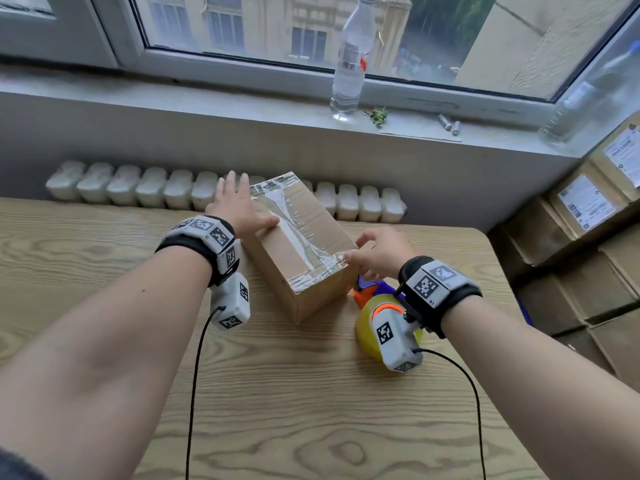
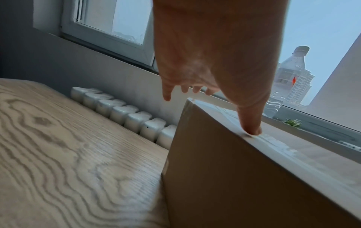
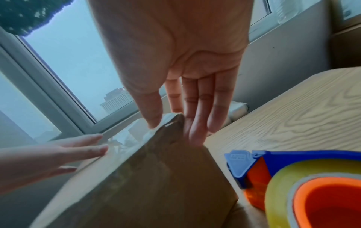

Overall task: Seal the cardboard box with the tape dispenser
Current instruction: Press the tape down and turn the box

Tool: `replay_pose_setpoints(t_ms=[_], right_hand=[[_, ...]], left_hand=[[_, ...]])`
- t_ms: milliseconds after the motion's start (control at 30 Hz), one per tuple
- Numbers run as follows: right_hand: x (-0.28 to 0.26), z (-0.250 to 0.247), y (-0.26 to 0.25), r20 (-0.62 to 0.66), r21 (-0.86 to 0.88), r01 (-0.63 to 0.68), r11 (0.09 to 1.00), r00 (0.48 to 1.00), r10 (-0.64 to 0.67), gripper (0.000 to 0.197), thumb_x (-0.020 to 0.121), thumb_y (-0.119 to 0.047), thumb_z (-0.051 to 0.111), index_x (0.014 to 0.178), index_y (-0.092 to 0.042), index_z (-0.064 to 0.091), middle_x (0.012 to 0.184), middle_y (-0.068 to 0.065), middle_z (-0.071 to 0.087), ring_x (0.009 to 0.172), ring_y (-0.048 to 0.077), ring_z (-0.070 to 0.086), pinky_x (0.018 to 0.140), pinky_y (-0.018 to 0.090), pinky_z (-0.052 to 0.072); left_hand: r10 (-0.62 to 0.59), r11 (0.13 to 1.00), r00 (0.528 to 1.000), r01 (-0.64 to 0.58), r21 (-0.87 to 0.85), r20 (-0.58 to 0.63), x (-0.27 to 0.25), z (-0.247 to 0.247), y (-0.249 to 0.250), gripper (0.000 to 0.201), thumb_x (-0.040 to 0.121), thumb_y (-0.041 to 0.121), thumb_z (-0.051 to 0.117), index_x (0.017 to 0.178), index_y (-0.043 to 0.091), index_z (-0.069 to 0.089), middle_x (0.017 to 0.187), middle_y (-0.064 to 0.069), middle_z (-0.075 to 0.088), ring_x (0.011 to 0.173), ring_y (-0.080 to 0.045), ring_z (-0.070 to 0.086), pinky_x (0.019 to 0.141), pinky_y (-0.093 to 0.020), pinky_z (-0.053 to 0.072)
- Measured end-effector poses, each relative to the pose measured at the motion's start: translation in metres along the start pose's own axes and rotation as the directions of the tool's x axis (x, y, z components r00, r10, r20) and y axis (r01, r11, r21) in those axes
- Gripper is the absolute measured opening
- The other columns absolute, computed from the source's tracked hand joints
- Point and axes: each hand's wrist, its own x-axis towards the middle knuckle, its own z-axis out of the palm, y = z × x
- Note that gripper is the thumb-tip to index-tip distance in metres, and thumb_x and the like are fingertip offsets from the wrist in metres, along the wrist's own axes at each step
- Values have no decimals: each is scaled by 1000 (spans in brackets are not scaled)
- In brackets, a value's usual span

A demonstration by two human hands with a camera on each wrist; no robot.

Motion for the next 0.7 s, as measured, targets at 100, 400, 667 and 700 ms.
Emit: replay_pose_setpoints(t_ms=[100, 400, 667, 700], right_hand=[[9, 5, 11, -60, 29, -73, 997, 995, 75, 35, 93, -32, 45, 90, -4, 67, 76, 10, 71, 71, 27, 70, 77, 47, 59], [31, 31, 40, -9, -20, -141, 990, 990, 141, 29, 81, -5, 57, 78, -32, 65, 91, 6, 67, 91, 29, 63, 70, 29, 46], [29, 54, 58, -39, -164, -73, 984, 997, 67, 31, 68, -6, 59, 52, -32, 53, 70, 0, 60, 76, 29, 60, 64, 34, 48], [30, 53, 58, -58, -192, -78, 978, 996, 68, 31, 68, -7, 60, 52, -31, 52, 67, -2, 58, 74, 28, 59, 62, 31, 45]], left_hand=[[43, 997, 999, -41, 67, -22, 0, 1, 6, 102, 79, 63, 57, 153, 16, 4, 161, -3, -7, 149, -23, -10, 119, -51, 6], [634, 745, 762, -647, 159, 131, -41, 56, 99, 75, 81, 69, 45, 147, 36, 30, 161, 4, 7, 149, -16, -5, 116, -56, -7], [658, 732, 747, -664, 152, 95, -42, 68, 99, 40, 75, 44, 59, 109, 23, 62, 121, 3, 54, 138, -18, 27, 116, -56, -4], [659, 731, 746, -665, 152, 95, -41, 66, 100, 40, 75, 44, 60, 108, 23, 62, 118, 2, 55, 136, -18, 29, 116, -56, -4]])
